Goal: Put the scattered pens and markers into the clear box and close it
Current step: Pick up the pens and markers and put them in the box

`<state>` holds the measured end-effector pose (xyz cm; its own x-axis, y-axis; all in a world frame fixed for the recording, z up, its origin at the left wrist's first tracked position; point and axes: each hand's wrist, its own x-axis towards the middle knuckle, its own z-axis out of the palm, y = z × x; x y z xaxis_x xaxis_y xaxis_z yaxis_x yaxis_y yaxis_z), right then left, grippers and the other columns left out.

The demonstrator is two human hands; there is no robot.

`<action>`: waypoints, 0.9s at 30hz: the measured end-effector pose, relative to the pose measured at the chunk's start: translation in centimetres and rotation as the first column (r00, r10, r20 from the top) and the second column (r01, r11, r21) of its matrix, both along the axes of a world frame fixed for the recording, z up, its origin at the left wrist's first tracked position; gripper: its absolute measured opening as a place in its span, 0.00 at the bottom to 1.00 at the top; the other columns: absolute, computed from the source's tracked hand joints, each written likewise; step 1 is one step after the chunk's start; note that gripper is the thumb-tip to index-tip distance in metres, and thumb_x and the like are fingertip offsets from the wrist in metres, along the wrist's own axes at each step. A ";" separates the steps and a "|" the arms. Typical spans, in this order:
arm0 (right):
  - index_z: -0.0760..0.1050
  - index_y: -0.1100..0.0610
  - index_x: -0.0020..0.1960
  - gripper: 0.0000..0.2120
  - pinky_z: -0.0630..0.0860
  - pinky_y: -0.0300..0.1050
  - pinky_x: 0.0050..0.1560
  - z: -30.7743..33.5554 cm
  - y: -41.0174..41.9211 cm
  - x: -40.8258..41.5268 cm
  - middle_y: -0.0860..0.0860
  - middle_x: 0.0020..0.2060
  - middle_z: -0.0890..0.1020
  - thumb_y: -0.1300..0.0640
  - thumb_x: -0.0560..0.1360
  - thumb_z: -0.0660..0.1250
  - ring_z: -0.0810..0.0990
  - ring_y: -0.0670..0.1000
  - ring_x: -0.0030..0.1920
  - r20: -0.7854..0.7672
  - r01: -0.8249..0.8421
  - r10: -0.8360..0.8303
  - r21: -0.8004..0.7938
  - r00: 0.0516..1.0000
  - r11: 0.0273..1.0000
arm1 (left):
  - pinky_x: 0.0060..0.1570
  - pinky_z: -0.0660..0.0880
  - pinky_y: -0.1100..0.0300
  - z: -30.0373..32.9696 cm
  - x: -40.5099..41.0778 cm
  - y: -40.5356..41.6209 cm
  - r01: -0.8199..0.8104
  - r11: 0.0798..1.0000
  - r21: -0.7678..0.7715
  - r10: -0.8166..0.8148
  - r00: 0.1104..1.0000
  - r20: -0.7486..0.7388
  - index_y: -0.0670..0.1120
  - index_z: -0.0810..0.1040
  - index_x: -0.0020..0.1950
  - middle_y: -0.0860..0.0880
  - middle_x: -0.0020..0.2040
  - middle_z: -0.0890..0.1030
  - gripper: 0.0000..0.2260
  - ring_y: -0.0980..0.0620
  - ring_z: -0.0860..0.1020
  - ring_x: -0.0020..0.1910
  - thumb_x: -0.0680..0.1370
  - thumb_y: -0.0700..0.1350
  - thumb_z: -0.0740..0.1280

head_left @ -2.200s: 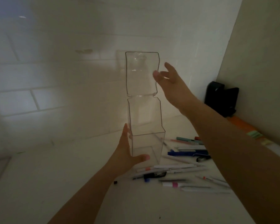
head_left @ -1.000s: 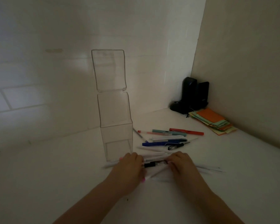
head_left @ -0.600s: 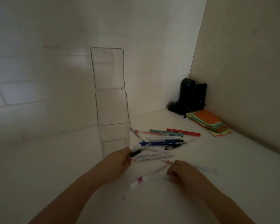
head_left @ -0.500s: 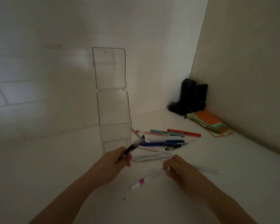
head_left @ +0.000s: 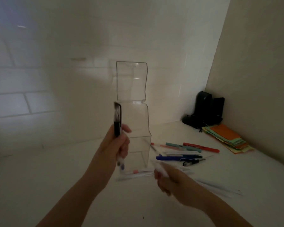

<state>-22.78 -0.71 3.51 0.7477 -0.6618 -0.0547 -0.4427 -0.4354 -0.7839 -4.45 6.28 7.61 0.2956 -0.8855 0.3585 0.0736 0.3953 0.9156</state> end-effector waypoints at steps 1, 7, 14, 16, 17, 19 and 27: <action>0.72 0.54 0.46 0.08 0.72 0.42 0.42 1.0 0.0 0.1 0.47 0.31 0.75 0.63 0.78 0.55 0.72 0.45 0.32 0.179 0.007 -0.041 0.184 0.983 0.983 | 0.29 0.66 0.66 1.3 0.2 -0.5 -0.008 0.999 -0.050 0.008 1.000 0.002 0.54 0.76 0.39 0.55 0.25 0.68 0.09 0.57 0.65 0.26 0.73 0.46 0.57; 0.73 0.56 0.46 0.04 0.78 0.44 0.35 5.0 -1.0 1.5 0.52 0.29 0.74 0.62 0.73 0.60 0.73 0.50 0.30 0.665 -0.281 -0.267 0.597 0.698 0.751 | 0.39 0.69 0.65 6.6 0.7 -5.0 -0.140 0.986 -0.091 0.147 0.986 0.073 0.54 0.76 0.36 0.54 0.34 0.75 0.13 0.57 0.73 0.39 0.76 0.39 0.59; 0.73 0.51 0.59 0.13 0.77 0.44 0.34 8.1 -3.1 2.4 0.51 0.29 0.75 0.55 0.75 0.59 0.74 0.48 0.29 0.608 -0.212 -0.251 0.585 0.753 0.783 | 0.46 0.69 0.57 4.2 1.5 -7.8 -0.202 0.936 0.288 0.149 0.969 0.197 0.47 0.74 0.41 0.48 0.41 0.78 0.11 0.46 0.76 0.50 0.74 0.31 0.61; 0.71 0.55 0.56 0.09 0.70 0.39 0.31 9.1 -3.7 3.0 0.50 0.31 0.74 0.56 0.78 0.57 0.70 0.46 0.29 0.434 -0.031 -0.224 0.506 0.873 0.862 | 0.45 0.70 0.59 4.0 1.6 -7.7 -0.183 0.926 0.330 0.115 0.970 0.214 0.45 0.72 0.49 0.46 0.47 0.77 0.11 0.47 0.76 0.53 0.74 0.30 0.59; 0.70 0.55 0.54 0.07 0.69 0.38 0.31 9.7 -3.9 3.4 0.50 0.32 0.75 0.57 0.78 0.56 0.69 0.46 0.30 0.298 0.072 -0.194 0.376 0.935 0.924 | 0.46 0.69 0.60 3.9 1.6 -7.6 -0.184 0.924 0.335 0.108 0.966 0.235 0.45 0.71 0.53 0.46 0.51 0.76 0.12 0.48 0.76 0.54 0.75 0.31 0.59; 0.69 0.55 0.51 0.05 0.69 0.33 0.30 10.9 -4.5 4.1 0.49 0.35 0.75 0.56 0.79 0.56 0.69 0.45 0.30 0.008 0.135 -0.135 -0.071 0.991 0.988 | 0.44 0.70 0.63 3.7 1.7 -7.4 -0.206 0.940 0.273 0.132 0.955 0.266 0.48 0.70 0.55 0.48 0.55 0.75 0.15 0.50 0.75 0.56 0.74 0.31 0.59; 0.77 0.52 0.53 0.09 0.69 0.43 0.42 13.5 -5.6 8.5 0.50 0.40 0.76 0.58 0.75 0.62 0.77 0.52 0.43 -0.535 -0.410 -0.274 -0.818 0.799 0.403 | 0.49 0.71 0.69 2.2 2.7 -5.8 -0.328 0.942 -0.074 0.333 0.879 0.341 0.49 0.70 0.52 0.50 0.53 0.76 0.18 0.53 0.76 0.55 0.74 0.27 0.55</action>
